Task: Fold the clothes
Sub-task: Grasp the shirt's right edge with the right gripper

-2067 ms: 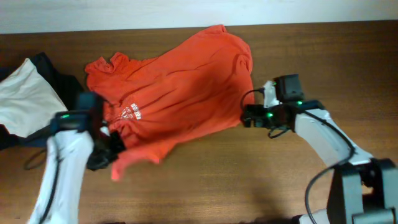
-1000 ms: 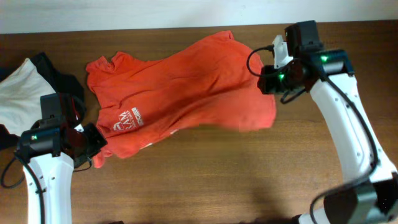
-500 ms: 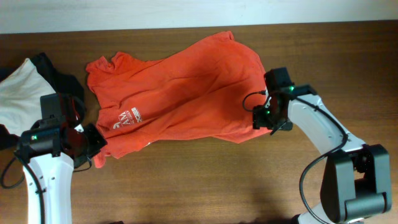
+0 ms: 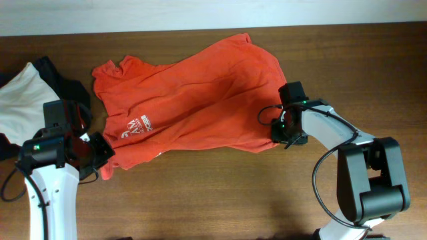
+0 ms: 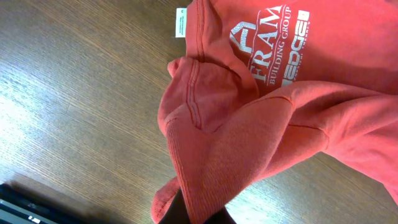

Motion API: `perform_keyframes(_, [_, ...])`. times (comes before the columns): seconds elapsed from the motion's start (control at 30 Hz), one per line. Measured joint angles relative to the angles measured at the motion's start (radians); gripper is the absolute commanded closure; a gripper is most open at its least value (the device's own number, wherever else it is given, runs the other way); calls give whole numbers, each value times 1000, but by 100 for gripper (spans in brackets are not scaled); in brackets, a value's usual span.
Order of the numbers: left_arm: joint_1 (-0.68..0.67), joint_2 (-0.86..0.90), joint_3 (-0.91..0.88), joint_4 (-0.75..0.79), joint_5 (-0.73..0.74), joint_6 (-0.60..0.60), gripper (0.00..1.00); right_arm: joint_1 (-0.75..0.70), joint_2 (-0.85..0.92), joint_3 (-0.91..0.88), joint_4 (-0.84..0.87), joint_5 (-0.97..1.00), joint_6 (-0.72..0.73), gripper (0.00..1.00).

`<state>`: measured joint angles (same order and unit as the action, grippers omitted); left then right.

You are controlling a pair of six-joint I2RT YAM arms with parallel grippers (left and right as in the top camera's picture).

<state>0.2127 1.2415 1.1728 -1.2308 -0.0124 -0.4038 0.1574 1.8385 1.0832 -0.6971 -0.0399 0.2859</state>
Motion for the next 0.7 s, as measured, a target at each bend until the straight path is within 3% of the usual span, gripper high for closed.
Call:
perform_keyframes(0.07, [0, 0, 0, 0, 0, 0, 100, -4, 1, 13, -77, -2, 2, 96])
perform_keyframes(0.13, [0, 0, 0, -2, 0, 0, 100, -22, 11, 100, -291, 32, 2, 96])
perform_keyframes(0.17, [0, 0, 0, 1, 0, 0, 100, -31, 17, 164, -382, 54, 0, 89])
perform_keyframes(0.2, [0, 0, 0, 1, 0, 0, 100, -39, 25, 263, -489, 83, -4, 66])
perform_keyframes(0.23, [0, 0, 0, 6, 0, 0, 100, -43, 25, 366, -551, 111, -6, 36])
perform_keyframes(0.3, [0, 0, 0, 6, 0, 0, 100, -47, 19, 539, -628, 162, -11, 25])
perform_keyframes(0.37, [0, 0, 0, 5, 0, 0, 100, -47, 2, 629, -637, 195, -19, 22])
perform_keyframes(0.47, [0, 0, 0, -2, 0, 0, 100, -47, -7, 627, -645, 217, -22, 20])
perform_keyframes(0.7, [0, 0, 0, 0, 0, 0, 100, -47, -2, 363, -597, 169, -24, 25])
